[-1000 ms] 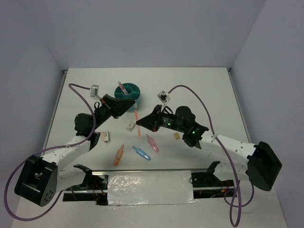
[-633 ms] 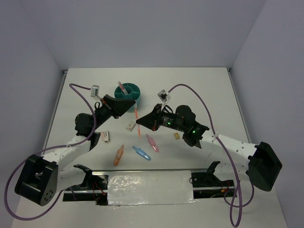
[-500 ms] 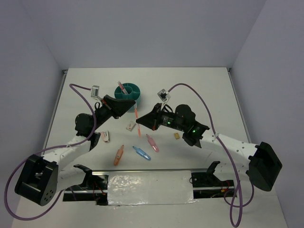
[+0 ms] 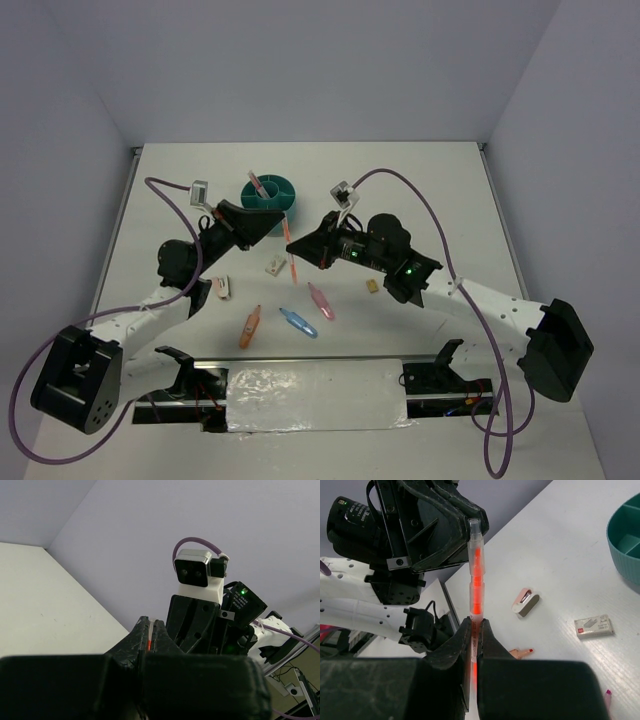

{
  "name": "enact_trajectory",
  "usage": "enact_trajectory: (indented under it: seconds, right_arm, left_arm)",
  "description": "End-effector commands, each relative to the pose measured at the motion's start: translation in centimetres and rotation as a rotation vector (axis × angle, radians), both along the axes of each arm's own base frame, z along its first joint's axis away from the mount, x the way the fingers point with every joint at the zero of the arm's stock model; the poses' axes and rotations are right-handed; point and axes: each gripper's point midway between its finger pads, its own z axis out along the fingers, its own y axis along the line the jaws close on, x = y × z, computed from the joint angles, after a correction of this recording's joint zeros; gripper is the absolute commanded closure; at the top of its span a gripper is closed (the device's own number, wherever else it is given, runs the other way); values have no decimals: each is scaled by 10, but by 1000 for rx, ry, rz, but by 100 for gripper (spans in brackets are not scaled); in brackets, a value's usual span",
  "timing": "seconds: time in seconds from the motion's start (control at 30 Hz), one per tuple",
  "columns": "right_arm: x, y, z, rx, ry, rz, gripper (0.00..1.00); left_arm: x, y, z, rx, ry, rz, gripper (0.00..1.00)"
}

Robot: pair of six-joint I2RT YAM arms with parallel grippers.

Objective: Sort the stationery into containers
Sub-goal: Close the pen cap on the pen.

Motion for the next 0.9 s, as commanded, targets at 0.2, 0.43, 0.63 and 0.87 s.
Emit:
enact_trajectory:
  seconds: [0.2,0.43,0.63,0.87]
  right_arm:
    - [6,-3,120,202,-407,-25,100]
    - [5,16,144,233,-478,61,100]
    - [8,16,108,138,-432,57,100]
    - [9,12,101,94,-419,44,100]
  left_arm:
    - [-6,-4,-3,20,22,-17,100]
    - [-9,-7,-16,74,57,-6,100]
    - [3,-1,-9,199,62,93,78]
    - [8,7,10,271,34,162,62]
